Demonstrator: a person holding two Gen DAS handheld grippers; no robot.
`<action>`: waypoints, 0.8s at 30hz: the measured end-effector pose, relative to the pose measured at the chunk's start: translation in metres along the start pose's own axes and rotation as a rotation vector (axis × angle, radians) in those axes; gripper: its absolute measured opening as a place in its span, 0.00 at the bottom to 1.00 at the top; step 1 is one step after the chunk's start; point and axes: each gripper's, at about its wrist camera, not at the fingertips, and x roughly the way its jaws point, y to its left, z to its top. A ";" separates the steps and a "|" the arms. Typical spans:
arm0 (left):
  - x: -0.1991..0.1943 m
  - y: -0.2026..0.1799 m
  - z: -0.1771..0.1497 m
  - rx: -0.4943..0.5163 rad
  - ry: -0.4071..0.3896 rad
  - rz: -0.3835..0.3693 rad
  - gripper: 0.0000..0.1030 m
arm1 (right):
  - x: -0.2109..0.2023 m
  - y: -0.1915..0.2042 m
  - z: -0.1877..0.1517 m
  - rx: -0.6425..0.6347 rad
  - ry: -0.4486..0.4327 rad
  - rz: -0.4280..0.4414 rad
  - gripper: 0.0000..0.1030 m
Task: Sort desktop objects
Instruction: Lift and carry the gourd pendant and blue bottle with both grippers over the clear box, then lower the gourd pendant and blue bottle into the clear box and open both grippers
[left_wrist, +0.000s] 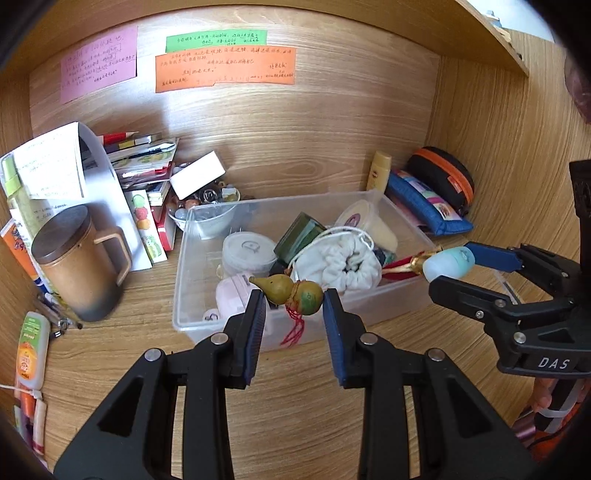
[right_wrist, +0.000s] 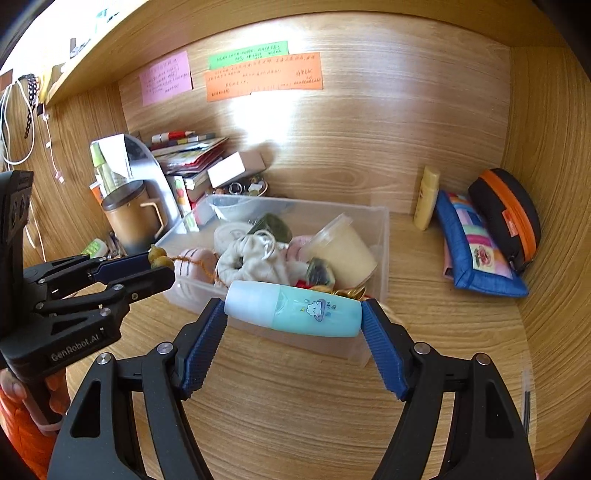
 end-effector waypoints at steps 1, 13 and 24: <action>0.002 0.002 0.003 -0.004 -0.001 0.004 0.30 | 0.001 -0.001 0.002 0.000 -0.003 -0.002 0.69; 0.019 0.019 0.026 -0.008 -0.001 0.043 0.31 | 0.027 -0.019 0.021 0.018 0.004 0.000 0.69; 0.054 0.028 0.030 -0.011 0.057 0.027 0.31 | 0.058 -0.017 0.030 0.002 0.044 0.006 0.69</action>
